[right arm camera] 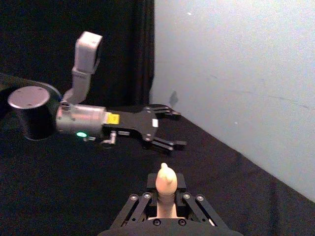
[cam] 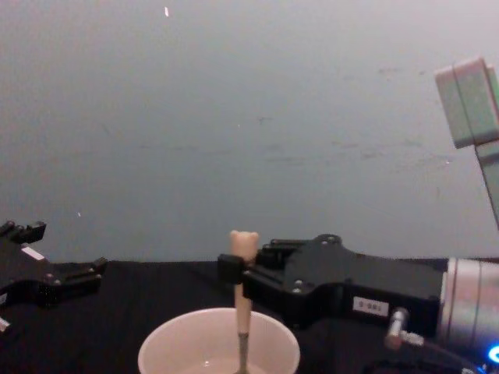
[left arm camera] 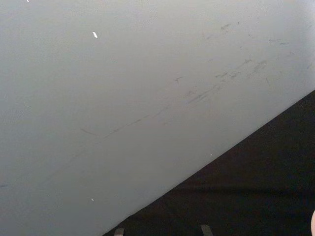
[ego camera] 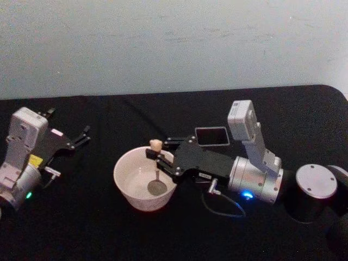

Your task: Pick up the stirring spoon with one hand, stir inside the cup, then place it back in its original position.

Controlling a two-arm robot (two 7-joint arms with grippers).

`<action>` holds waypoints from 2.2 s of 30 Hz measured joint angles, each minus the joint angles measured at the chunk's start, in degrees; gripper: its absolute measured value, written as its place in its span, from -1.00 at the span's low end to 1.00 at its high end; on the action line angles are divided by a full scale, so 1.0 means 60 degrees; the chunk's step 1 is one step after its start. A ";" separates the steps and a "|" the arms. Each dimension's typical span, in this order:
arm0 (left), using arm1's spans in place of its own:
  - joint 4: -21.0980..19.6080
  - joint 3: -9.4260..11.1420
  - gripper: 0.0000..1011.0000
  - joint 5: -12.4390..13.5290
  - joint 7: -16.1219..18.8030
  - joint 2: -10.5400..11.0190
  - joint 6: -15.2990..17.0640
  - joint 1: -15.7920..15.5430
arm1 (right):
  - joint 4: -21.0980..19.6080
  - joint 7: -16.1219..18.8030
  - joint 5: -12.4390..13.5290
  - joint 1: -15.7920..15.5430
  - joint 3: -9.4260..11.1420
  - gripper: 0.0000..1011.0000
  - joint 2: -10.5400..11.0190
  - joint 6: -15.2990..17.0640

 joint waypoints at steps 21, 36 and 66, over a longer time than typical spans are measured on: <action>0.0000 -0.0001 0.98 0.0000 0.0000 0.0000 0.0000 0.0001 | 0.1132 0.0078 -0.0120 0.0832 -0.0578 -0.63 -0.0893 -0.0140; 0.0000 0.0000 0.98 0.0000 0.0000 0.0001 0.0000 0.0001 | 0.1600 -0.0194 -0.0260 0.1097 -0.0275 -0.63 -0.0911 -0.0245; 0.0000 0.0000 0.98 0.0000 0.0000 0.0000 0.0000 0.0001 | 0.0335 0.0337 0.0350 0.0234 -0.0286 -0.63 -0.0162 -0.0070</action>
